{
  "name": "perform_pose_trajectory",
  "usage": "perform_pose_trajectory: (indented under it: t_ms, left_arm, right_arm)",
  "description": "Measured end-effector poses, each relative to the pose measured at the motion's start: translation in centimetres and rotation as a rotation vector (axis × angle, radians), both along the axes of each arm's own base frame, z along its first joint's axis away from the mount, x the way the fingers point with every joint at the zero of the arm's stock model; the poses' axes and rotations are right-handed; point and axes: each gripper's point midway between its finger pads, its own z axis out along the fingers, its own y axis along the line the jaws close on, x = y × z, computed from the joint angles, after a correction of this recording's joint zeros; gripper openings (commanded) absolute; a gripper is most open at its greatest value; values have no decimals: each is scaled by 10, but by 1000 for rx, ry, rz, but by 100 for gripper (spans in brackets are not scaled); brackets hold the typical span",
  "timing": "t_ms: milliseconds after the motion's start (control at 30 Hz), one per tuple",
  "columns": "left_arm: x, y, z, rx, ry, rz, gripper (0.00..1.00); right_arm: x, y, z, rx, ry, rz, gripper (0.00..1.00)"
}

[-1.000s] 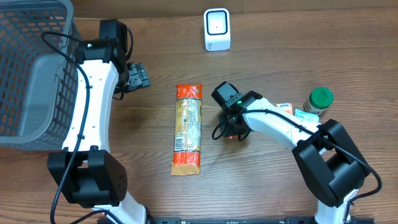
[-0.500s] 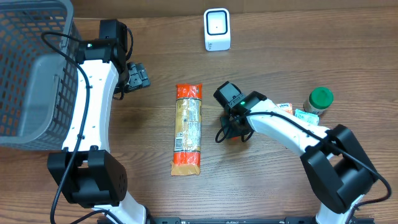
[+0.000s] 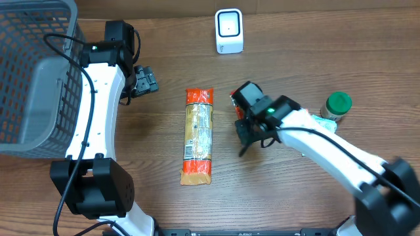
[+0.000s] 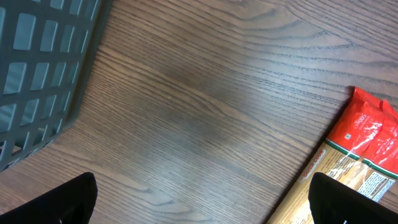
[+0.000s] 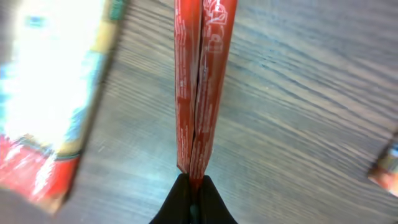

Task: Scan the item barcode
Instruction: 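Lift the red stick snack and pull it right, rotating it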

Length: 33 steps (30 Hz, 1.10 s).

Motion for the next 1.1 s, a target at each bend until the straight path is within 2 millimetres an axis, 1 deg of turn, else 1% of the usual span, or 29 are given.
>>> perform_pose_trajectory:
  t_ms: [133, 200, 300, 467, 600, 733, 867, 1100]
  left_arm:
    - [0, 0, 0, 0, 0, 0, 100]
    - [0, 0, 0, 0, 0, 0, 100]
    - [0, 0, 0, 0, 0, 0, 100]
    - [0, 0, 0, 0, 0, 0, 100]
    - [0, 0, 0, 0, 0, 0, 100]
    - [0, 0, 0, 0, 0, 0, 100]
    - [0, 0, 0, 0, 0, 0, 100]
    - [0, 0, 0, 0, 0, 0, 100]
  right_arm:
    - [-13, 2, 41, 116, -34, 107, 4]
    - [-21, -2, 60, 189, -38, 178, 4]
    - [-37, -9, 77, 279, -6, 282, 4]
    - [-79, -28, 94, 380, 74, 472, 4]
    - [-105, -27, 110, 454, 47, 652, 4]
    - [-117, -25, 128, 498, -43, 758, 4]
    - [-125, -27, 139, 516, -83, 787, 4]
    - [-130, -28, 143, 522, -85, 785, 4]
